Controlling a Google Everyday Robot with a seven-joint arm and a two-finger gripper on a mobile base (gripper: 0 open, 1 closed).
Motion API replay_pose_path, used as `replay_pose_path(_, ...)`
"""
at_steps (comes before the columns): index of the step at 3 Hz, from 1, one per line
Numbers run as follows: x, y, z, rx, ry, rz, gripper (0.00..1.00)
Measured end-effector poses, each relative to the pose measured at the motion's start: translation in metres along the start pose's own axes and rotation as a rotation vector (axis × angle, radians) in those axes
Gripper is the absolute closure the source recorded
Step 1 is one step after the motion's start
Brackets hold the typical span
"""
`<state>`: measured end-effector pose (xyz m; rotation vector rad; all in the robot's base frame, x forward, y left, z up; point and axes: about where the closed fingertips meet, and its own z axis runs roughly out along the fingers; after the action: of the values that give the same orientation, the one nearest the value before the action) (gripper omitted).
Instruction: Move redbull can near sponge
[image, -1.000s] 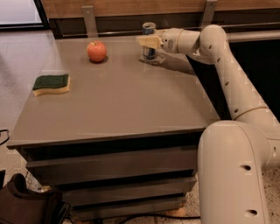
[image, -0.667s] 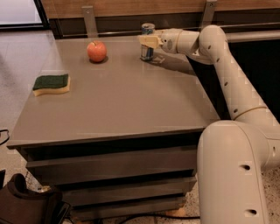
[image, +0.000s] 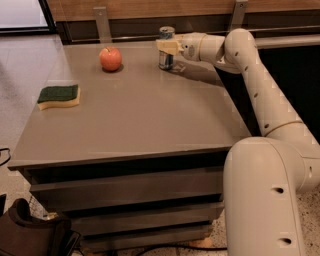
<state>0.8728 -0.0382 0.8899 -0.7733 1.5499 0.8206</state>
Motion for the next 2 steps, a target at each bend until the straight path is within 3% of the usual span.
replay_pose_path(1,-0.010,0.011,0.003,-0.023,0.019,-0.014,1.00)
replay_pose_path(2,-0.034,0.031,0.002,-0.018,0.073,-0.067,1.00)
